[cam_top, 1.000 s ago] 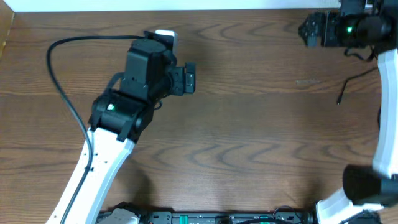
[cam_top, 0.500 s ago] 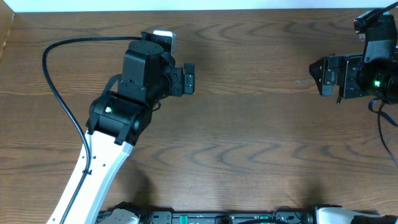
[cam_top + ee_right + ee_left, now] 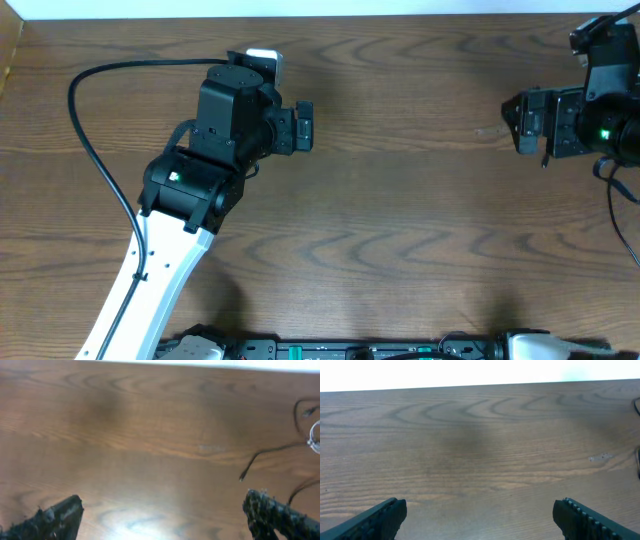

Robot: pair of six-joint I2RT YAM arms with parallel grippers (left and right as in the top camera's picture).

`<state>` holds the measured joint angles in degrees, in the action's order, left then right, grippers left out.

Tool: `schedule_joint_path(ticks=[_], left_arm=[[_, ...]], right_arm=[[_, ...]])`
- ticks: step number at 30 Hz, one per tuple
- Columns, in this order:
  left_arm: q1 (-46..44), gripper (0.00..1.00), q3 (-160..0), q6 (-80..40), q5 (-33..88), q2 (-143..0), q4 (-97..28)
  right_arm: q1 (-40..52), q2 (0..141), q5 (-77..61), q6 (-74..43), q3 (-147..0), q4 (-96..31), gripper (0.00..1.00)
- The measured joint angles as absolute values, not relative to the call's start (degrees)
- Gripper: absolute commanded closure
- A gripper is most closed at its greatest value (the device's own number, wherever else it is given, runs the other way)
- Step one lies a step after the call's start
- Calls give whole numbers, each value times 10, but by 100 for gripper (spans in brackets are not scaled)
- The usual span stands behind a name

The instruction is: Untangle cables

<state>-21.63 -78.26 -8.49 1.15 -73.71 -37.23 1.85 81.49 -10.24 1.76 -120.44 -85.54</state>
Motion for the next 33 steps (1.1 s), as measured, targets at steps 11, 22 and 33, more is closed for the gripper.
schedule_joint_path(ticks=[11, 22, 33], left_arm=[[-216, 1, -783, -85, 11, -737, -373], [-216, 1, -783, -85, 11, -738, -372], [-216, 1, -783, -85, 11, -737, -372]], right_arm=[[18, 566, -92, 64, -747, -446, 1], [18, 202, -92, 65, -286, -126, 1], [16, 81, -93, 17, -70, 33, 1]])
